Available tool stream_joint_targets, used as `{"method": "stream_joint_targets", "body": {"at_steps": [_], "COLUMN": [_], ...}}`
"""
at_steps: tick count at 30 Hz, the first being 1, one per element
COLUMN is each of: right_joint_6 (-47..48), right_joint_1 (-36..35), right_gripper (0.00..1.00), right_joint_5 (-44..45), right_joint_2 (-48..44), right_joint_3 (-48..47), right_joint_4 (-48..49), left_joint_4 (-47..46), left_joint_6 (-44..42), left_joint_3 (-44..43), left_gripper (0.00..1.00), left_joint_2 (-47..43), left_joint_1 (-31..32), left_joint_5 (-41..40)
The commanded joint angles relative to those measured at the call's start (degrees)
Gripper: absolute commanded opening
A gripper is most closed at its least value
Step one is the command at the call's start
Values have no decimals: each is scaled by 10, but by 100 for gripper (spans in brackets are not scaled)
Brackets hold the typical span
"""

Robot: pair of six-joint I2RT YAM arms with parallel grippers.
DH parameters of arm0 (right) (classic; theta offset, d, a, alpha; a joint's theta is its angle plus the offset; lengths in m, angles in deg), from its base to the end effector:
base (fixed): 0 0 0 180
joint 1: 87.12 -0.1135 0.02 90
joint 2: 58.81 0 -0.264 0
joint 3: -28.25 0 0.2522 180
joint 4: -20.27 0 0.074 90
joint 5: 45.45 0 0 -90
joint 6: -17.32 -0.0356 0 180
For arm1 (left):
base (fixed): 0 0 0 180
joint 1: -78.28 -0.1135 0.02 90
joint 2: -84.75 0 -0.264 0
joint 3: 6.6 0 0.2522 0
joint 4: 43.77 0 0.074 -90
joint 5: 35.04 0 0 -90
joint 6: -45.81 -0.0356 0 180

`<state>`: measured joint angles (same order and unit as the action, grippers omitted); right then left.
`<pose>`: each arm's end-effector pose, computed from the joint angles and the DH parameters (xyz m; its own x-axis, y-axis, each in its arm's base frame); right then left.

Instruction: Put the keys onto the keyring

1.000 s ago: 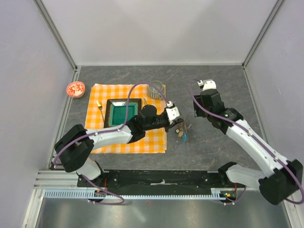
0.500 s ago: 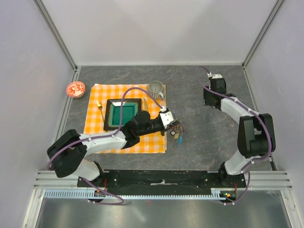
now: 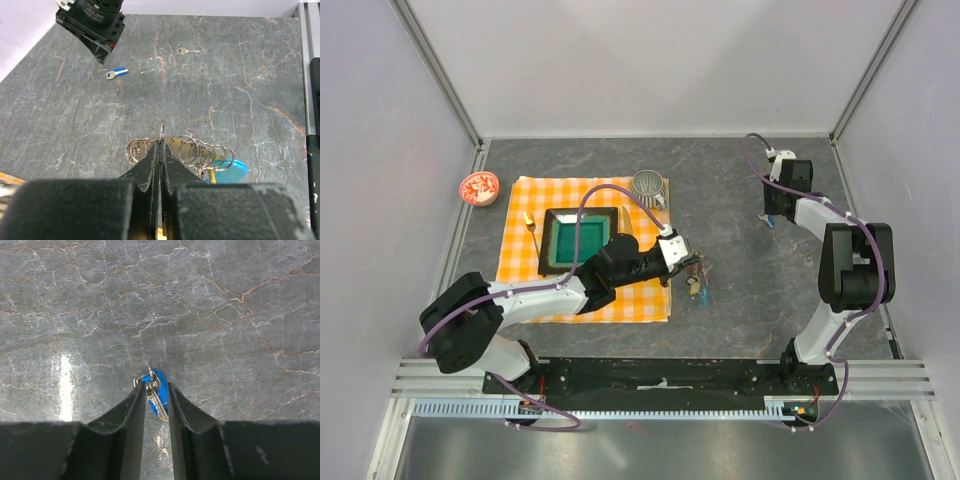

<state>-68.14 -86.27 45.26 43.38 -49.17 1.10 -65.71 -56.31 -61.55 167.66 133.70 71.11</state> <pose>0.3836 -0.0061 0.1898 -0.6935 -0.0689 -0.7171 -0.0312 0.9974 -0.0656 0.1722 -0.2673 0.2459 0.1408 0.1511 -0.9784 0.9392 0.2922 0.1803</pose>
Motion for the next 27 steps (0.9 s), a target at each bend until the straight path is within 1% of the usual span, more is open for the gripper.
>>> {"method": "stream_joint_targets", "body": {"at_steps": [1, 6, 19, 27], "right_joint_6": [27, 21, 35, 48], "right_joint_1": [14, 16, 16, 17], "right_gripper": [31, 31, 31, 27], "right_joint_5": [-38, -51, -57, -55], "right_joint_2": [13, 41, 60, 74], "right_joint_3": [-27, -43, -52, -55], "right_joint_4": [1, -7, -21, -28], "left_joint_4": [-35, -22, -8, 1], "left_joint_6": [-9, -9, -11, -11], "left_joint_3": [-34, -40, -47, -52], "left_gripper": [2, 2, 2, 2], "left_joint_2": [3, 4, 5, 6], "left_joint_1": [1, 2, 1, 1], "left_joint_5": [4, 5, 7, 13]}}
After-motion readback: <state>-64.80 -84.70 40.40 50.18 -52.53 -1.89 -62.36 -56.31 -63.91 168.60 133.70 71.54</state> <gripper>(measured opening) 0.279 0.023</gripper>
